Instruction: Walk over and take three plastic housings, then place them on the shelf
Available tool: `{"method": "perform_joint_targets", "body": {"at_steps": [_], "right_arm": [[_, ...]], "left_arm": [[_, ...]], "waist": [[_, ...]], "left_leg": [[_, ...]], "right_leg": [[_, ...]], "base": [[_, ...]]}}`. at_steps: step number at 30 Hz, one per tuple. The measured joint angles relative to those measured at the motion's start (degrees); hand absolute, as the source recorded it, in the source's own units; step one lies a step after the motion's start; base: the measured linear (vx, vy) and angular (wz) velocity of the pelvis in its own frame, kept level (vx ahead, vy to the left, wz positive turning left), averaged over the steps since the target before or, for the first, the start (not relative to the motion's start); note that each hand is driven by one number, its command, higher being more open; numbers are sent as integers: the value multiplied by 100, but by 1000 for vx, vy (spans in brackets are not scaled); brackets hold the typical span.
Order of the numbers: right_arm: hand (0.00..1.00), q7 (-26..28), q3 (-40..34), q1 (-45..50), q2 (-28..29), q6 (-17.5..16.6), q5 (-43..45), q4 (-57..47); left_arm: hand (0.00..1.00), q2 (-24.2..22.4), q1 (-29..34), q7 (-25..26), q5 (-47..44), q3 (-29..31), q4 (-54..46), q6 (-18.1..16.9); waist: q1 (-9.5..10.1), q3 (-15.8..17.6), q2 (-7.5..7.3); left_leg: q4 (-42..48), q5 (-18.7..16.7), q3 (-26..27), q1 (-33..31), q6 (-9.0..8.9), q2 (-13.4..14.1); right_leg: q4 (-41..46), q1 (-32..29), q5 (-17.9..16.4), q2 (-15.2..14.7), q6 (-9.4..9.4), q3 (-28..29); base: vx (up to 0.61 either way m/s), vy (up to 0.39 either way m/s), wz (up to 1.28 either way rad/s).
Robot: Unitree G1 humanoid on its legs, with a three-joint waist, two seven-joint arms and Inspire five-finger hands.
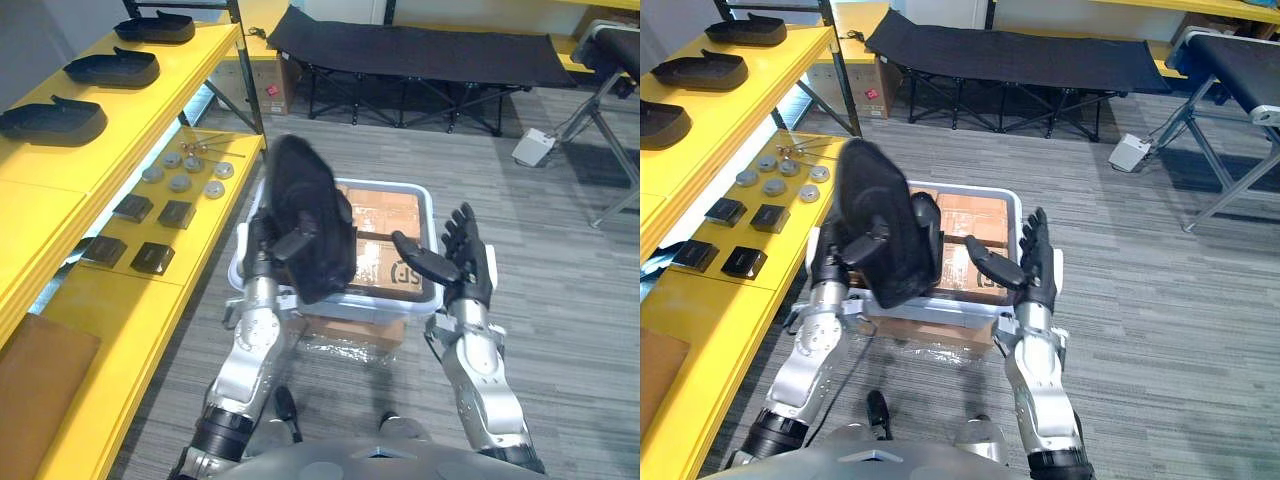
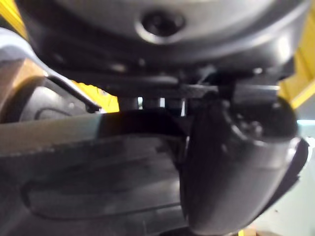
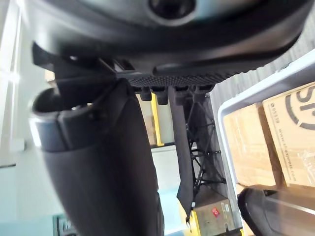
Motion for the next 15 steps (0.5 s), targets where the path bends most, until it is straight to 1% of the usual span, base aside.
{"method": "perform_joint_targets", "body": {"at_steps": [1, 2, 3, 4, 5, 7, 12, 15], "right_arm": [[100, 38, -39, 104, 5, -64, 64, 0], [100, 131, -132, 297, 21, -157, 153, 2], [100, 194, -208, 438, 25, -176, 152, 5], [100, 232, -254, 492, 29, -179, 151, 17], [100, 391, -425, 667, 41, -209, 152, 84], [100, 485, -574, 769, 50, -283, 147, 252], [100, 539, -743, 895, 83, -293, 130, 377], [100, 554, -723, 886, 82, -293, 28, 378]], "left_arm": [[0, 12, 57, 0, -2, 54, -26, -49], [0, 49, 161, -31, -6, 111, -61, -193], [0, 54, 308, -75, -7, 157, -158, -357], [0, 51, 379, -97, -11, 168, -224, -417], [0, 60, 548, -249, -32, 175, -402, -597], [0, 79, 656, -390, -40, 166, -581, -732], [0, 164, 726, -606, -57, 175, -775, -881], [0, 169, 749, -704, -124, 189, -782, -881]], "waist": [[-3, 0, 0], [-3, 0, 1], [-1, -1, 2], [-2, -2, 3], [-16, -5, 7], [-37, -7, 10], [-140, -60, 97], [-120, -89, 144]], "left_leg": [[0, -6, 9, 0, -2, 1], [0, -18, 39, 0, -5, 5], [0, -33, 92, 0, -8, 10], [0, -39, 115, 0, -8, 12], [0, -50, 143, 0, -10, 10], [1, -50, 149, 1, -11, 12], [0, -57, 151, 9, -20, 18], [-1, -57, 139, 11, -20, 20]], "right_leg": [[0, -5, -1, 0, -2, 9], [3, -24, -3, 0, -5, 39], [9, -61, -5, -1, -8, 92], [11, -75, -5, -1, -8, 116], [12, -86, -5, -5, -8, 134], [12, -90, -5, -5, -9, 137], [12, -92, -17, -3, -17, 138], [10, -92, -32, -2, -19, 130]], "base": [[29, 5, -8], [29, 7, -14], [28, 10, -17], [35, 12, -18], [30, 10, -9], [17, 5, -3], [0, 0, 0], [0, 3, 1]]}}
